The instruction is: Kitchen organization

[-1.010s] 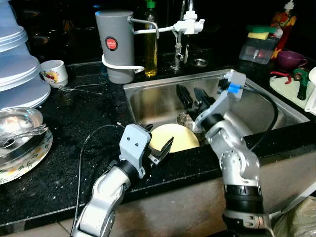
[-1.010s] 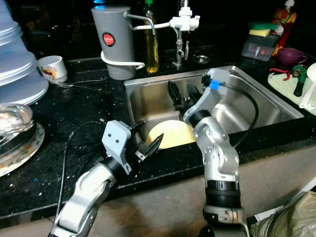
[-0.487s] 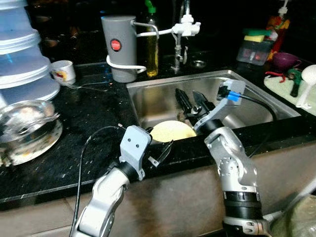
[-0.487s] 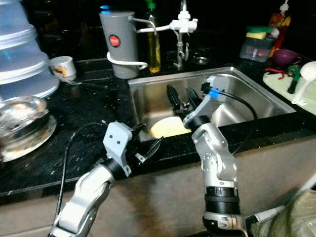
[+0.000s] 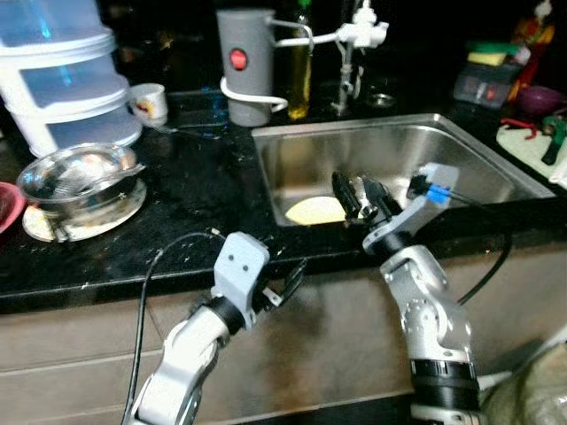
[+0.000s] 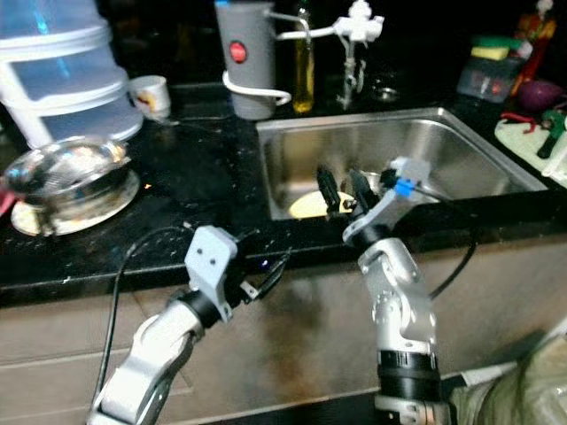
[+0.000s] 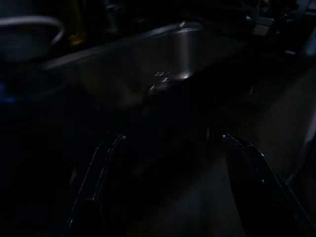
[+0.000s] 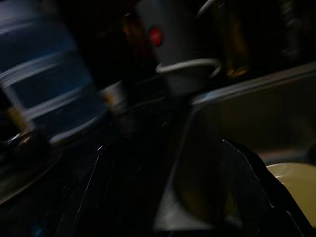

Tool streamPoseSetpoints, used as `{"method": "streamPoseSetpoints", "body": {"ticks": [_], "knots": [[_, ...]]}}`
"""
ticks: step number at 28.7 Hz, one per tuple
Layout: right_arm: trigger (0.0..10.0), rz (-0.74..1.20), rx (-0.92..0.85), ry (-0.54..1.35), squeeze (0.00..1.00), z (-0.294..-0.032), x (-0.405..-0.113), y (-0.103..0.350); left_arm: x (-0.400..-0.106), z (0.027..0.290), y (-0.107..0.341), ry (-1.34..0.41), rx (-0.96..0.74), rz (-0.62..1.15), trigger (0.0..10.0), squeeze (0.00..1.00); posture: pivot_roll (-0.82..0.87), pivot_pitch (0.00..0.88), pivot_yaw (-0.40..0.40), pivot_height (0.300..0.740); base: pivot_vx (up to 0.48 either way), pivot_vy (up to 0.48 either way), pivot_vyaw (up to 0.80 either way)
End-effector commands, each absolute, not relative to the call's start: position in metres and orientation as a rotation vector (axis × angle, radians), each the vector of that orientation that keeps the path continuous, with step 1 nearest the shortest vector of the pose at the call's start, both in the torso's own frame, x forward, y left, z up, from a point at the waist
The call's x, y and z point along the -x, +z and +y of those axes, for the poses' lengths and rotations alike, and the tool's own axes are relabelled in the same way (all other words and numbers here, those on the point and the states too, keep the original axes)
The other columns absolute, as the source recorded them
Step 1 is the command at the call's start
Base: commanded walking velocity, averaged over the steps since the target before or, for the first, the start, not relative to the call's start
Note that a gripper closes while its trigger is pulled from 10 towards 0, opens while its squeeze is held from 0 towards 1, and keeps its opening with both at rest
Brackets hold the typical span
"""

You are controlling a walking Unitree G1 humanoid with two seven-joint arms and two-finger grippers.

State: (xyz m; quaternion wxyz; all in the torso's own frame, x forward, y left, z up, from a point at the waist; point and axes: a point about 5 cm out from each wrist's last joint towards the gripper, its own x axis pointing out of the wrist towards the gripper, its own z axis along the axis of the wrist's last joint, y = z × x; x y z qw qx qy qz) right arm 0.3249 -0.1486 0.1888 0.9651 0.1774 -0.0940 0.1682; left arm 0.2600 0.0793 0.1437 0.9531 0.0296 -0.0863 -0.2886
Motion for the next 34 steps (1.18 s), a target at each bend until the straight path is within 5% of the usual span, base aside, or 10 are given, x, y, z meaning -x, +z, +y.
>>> {"method": "streamPoseSetpoints", "body": {"ticks": [1, 8, 18, 21, 24, 27, 34], "knots": [[10.0, -0.137, -0.336, 0.307, 0.0, -0.158, -0.321, 0.17, -0.257, 0.082, 0.132, -0.588, -0.076, -0.132, 10.0, 0.0, -0.03, 0.0, 0.003, 0.74, -0.311, 0.0, 0.0], [10.0, -0.104, -0.343, 0.313, 0.0, -0.169, -0.312, 0.152, -0.25, 0.086, 0.124, -0.59, -0.086, -0.103, 10.0, 0.0, -0.03, 0.0, 0.004, 0.74, -0.313, 0.0, 0.0], [10.0, 0.017, -0.375, 0.628, 0.0, -0.141, -0.285, 0.123, -0.255, 0.088, 0.126, -0.582, -0.093, -0.11, 10.0, 0.0, -0.04, 0.0, 0.001, 0.74, -0.313, 0.0, 0.0], [10.0, 0.053, -0.308, 0.613, 0.0, -0.141, -0.285, 0.114, -0.257, 0.091, 0.125, -0.567, -0.095, -0.107, 10.0, 0.0, -0.03, 0.0, -0.001, 0.74, -0.289, 0.0, 0.0], [10.0, 0.163, -0.052, 0.502, 0.0, -0.149, -0.29, 0.087, -0.266, 0.11, 0.115, -0.461, -0.184, -0.051, 10.0, 0.0, -0.03, 0.0, -0.006, 0.74, 0.0, 0.0, 0.0], [10.0, 0.204, -0.051, 0.307, 0.0, -0.166, -0.304, 0.084, -0.269, 0.133, 0.105, -0.335, -0.188, 0.007, 10.0, 0.0, -0.03, 0.0, -0.006, 0.74, 0.0, 0.0, 0.0], [10.0, 0.24, 0.05, 0.216, 0.0, -0.173, -0.31, 0.078, -0.272, 0.146, 0.092, -0.249, -0.201, 0.085, 10.0, 0.0, -0.04, 0.0, 0.005, 0.74, 0.0, 0.0, 0.0]]}}
